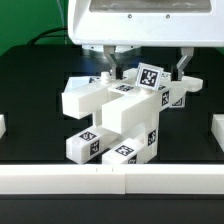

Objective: Assemble chair

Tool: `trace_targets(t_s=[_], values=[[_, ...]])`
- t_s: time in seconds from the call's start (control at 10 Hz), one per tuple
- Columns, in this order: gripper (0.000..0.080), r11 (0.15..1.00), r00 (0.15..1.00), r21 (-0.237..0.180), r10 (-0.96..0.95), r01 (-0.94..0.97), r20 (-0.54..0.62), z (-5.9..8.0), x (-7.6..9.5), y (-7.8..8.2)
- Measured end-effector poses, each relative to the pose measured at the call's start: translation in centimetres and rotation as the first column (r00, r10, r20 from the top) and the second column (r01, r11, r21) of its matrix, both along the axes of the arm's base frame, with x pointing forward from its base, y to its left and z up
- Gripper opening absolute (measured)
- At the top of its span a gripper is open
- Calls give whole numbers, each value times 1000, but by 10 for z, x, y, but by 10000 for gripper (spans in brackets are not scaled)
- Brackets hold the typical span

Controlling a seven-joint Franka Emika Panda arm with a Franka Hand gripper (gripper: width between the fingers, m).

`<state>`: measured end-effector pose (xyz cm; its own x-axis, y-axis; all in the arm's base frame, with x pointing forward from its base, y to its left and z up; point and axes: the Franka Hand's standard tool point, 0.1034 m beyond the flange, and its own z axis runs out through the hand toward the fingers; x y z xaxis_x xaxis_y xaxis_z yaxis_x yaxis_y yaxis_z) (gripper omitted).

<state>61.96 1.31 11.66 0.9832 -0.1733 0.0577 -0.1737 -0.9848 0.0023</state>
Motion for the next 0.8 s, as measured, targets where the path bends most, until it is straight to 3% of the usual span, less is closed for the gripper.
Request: trace_targets(t_s=[0.1, 0.2, 0.3, 0.6, 0.8], values=[[421, 1000, 1000, 0, 0, 0, 0, 0, 0, 0], [421, 1000, 1000, 0, 0, 0, 0, 0, 0, 0], [282, 1000, 1000, 0, 0, 0, 0, 0, 0, 0], [282, 999, 1000, 2, -32, 32, 0, 0, 0, 0], [282, 988, 988, 33, -152, 152, 2, 0, 1, -4]])
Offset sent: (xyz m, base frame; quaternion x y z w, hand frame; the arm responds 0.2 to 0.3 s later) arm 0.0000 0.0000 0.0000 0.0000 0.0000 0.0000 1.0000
